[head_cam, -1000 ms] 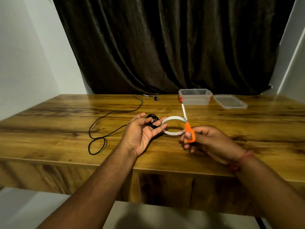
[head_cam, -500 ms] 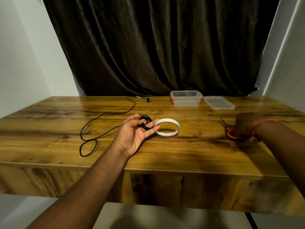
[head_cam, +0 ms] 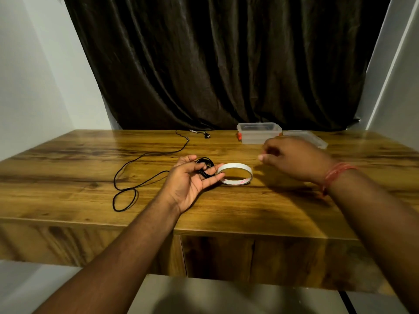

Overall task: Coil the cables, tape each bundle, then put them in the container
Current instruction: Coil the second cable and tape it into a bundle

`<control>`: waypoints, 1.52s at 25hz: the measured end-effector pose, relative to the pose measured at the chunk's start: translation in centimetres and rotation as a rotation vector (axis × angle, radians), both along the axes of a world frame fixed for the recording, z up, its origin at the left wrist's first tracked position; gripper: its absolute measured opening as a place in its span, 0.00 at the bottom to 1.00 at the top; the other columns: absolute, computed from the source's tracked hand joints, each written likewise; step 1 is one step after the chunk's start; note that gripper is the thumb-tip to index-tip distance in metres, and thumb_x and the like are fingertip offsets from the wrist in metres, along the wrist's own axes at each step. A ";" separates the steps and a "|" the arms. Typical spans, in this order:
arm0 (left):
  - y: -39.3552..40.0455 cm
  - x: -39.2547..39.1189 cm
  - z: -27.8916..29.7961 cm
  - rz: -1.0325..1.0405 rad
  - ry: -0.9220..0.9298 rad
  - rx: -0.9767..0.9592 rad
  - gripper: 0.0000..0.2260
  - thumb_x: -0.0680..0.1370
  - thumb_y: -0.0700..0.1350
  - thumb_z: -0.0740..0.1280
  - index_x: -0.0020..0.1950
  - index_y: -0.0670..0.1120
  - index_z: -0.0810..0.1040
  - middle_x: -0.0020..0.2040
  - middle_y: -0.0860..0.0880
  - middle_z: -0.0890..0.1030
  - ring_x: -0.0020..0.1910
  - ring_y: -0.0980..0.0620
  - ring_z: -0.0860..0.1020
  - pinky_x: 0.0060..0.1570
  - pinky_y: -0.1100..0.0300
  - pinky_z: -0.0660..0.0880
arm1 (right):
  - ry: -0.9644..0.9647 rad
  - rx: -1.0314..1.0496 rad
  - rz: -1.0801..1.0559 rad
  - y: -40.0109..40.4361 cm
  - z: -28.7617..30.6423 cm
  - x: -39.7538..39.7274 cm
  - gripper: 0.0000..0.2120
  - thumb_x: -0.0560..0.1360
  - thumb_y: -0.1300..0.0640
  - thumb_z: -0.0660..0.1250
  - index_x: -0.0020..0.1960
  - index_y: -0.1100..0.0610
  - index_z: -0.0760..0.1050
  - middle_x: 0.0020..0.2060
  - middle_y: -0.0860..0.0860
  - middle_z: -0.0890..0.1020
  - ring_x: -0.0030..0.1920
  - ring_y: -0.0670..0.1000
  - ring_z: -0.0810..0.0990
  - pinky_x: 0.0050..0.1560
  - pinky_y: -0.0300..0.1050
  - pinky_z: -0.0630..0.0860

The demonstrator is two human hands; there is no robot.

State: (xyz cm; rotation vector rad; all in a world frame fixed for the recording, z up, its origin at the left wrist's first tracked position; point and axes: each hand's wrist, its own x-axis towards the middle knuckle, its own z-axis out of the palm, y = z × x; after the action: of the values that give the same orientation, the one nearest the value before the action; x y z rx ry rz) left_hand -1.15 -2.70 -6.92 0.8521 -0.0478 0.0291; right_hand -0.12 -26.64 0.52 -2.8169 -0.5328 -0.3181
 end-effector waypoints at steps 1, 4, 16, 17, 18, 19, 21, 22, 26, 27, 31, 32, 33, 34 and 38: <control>-0.1 0.0 0.0 -0.001 0.003 0.013 0.14 0.78 0.27 0.54 0.56 0.45 0.65 0.39 0.39 0.76 0.52 0.28 0.81 0.49 0.33 0.78 | 0.019 0.129 0.092 1.8 -0.6 -0.5 0.11 0.78 0.46 0.64 0.54 0.51 0.78 0.49 0.47 0.79 0.50 0.48 0.76 0.48 0.43 0.71; -0.1 -0.1 0.0 -0.004 0.008 0.043 0.14 0.78 0.27 0.54 0.56 0.45 0.65 0.44 0.38 0.75 0.54 0.28 0.80 0.50 0.33 0.78 | 0.077 0.234 0.174 4.9 -2.2 -0.8 0.08 0.79 0.50 0.65 0.53 0.50 0.81 0.42 0.43 0.80 0.42 0.40 0.77 0.38 0.31 0.70; 0.0 0.0 -0.3 -0.060 0.011 0.060 0.16 0.79 0.27 0.54 0.57 0.47 0.64 0.56 0.34 0.72 0.55 0.31 0.81 0.50 0.26 0.74 | -0.020 0.157 -0.131 1.3 -7.9 -0.7 0.07 0.76 0.49 0.65 0.45 0.50 0.81 0.46 0.50 0.83 0.49 0.54 0.80 0.54 0.50 0.76; 0.1 -0.1 -0.3 -0.062 0.009 0.058 0.16 0.78 0.27 0.54 0.57 0.47 0.64 0.56 0.34 0.73 0.55 0.31 0.81 0.49 0.26 0.75 | -0.063 0.130 -0.149 0.6 -8.3 -1.0 0.08 0.76 0.49 0.64 0.46 0.50 0.81 0.46 0.51 0.83 0.49 0.55 0.80 0.53 0.50 0.76; 0.0 -0.1 -0.3 -0.062 0.007 0.057 0.16 0.78 0.27 0.54 0.57 0.47 0.64 0.57 0.33 0.73 0.55 0.31 0.81 0.49 0.26 0.75 | -0.110 0.109 -0.162 -0.2 -8.5 -1.2 0.09 0.76 0.49 0.63 0.46 0.51 0.81 0.46 0.52 0.84 0.49 0.56 0.79 0.52 0.49 0.76; 0.0 -0.1 -0.3 -0.061 0.006 0.060 0.16 0.78 0.27 0.54 0.57 0.47 0.64 0.58 0.33 0.72 0.55 0.31 0.81 0.48 0.27 0.75 | -0.148 0.095 -0.178 -0.9 -8.6 -1.2 0.10 0.75 0.50 0.63 0.46 0.52 0.82 0.46 0.53 0.84 0.50 0.56 0.79 0.51 0.48 0.76; 0.0 -0.2 -0.2 -0.062 0.002 0.071 0.16 0.78 0.27 0.54 0.57 0.47 0.63 0.60 0.32 0.71 0.55 0.31 0.81 0.49 0.27 0.75 | -0.179 0.099 -0.221 -1.9 -8.6 -0.6 0.10 0.75 0.54 0.63 0.47 0.55 0.82 0.46 0.57 0.84 0.49 0.59 0.79 0.49 0.46 0.75; 0.0 -0.2 -0.2 -0.063 0.003 0.075 0.16 0.78 0.27 0.54 0.57 0.47 0.63 0.60 0.32 0.71 0.55 0.31 0.81 0.49 0.27 0.75 | -0.164 0.120 -0.243 -2.3 -8.6 0.0 0.10 0.76 0.55 0.63 0.48 0.57 0.82 0.47 0.58 0.84 0.49 0.59 0.79 0.49 0.45 0.74; 0.0 -0.2 -0.3 -0.061 0.010 0.072 0.16 0.78 0.27 0.54 0.56 0.47 0.64 0.61 0.32 0.71 0.55 0.31 0.81 0.49 0.27 0.75 | -0.141 0.099 -0.308 -2.7 -8.4 2.6 0.12 0.77 0.58 0.61 0.54 0.61 0.81 0.52 0.60 0.82 0.51 0.60 0.79 0.51 0.46 0.73; 0.0 -0.2 -0.3 -0.058 0.012 0.071 0.16 0.78 0.27 0.54 0.56 0.47 0.64 0.61 0.32 0.71 0.55 0.31 0.81 0.48 0.27 0.76 | -0.156 0.072 -0.312 -2.7 -8.5 3.0 0.13 0.77 0.58 0.61 0.55 0.61 0.81 0.53 0.60 0.81 0.52 0.60 0.78 0.53 0.46 0.72; 0.0 -0.1 -0.3 -0.054 0.014 0.081 0.17 0.78 0.27 0.54 0.57 0.48 0.64 0.63 0.31 0.71 0.55 0.31 0.81 0.48 0.27 0.76 | -0.225 0.019 -0.321 -2.5 -8.6 3.3 0.12 0.76 0.59 0.62 0.55 0.60 0.81 0.53 0.59 0.80 0.54 0.60 0.76 0.56 0.47 0.71; 0.0 -0.1 -0.3 -0.055 0.016 0.082 0.17 0.78 0.27 0.54 0.57 0.48 0.64 0.63 0.31 0.71 0.55 0.31 0.81 0.49 0.27 0.75 | -0.247 0.007 -0.305 -2.3 -8.7 3.2 0.11 0.76 0.59 0.62 0.54 0.58 0.81 0.52 0.58 0.80 0.54 0.59 0.76 0.55 0.47 0.71; -0.1 -0.1 -0.3 -0.056 0.017 0.081 0.17 0.78 0.27 0.54 0.58 0.47 0.64 0.64 0.31 0.70 0.55 0.31 0.81 0.48 0.26 0.75 | -0.261 -0.005 -0.281 -2.1 -8.9 3.0 0.10 0.76 0.59 0.62 0.53 0.57 0.81 0.51 0.57 0.81 0.54 0.58 0.75 0.55 0.47 0.71; -0.1 -0.1 -0.3 -0.057 0.018 0.081 0.17 0.78 0.27 0.53 0.58 0.47 0.64 0.64 0.31 0.70 0.55 0.31 0.81 0.48 0.27 0.76 | -0.262 -0.010 -0.258 -2.0 -9.1 2.9 0.10 0.76 0.58 0.62 0.53 0.55 0.81 0.51 0.56 0.81 0.55 0.57 0.74 0.55 0.47 0.71; -0.1 -0.2 -0.2 -0.052 0.017 0.096 0.17 0.79 0.27 0.53 0.59 0.48 0.64 0.65 0.30 0.70 0.55 0.31 0.81 0.47 0.28 0.77 | -0.243 0.031 -0.212 -1.7 -9.3 2.7 0.10 0.77 0.56 0.62 0.55 0.52 0.79 0.52 0.52 0.81 0.55 0.55 0.74 0.55 0.47 0.72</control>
State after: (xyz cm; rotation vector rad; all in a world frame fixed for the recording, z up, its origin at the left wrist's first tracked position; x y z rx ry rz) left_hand -1.32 -2.84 -7.14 0.9463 -0.0555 -0.0290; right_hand 2.57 -28.37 -8.77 -2.8249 -0.2718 -0.7105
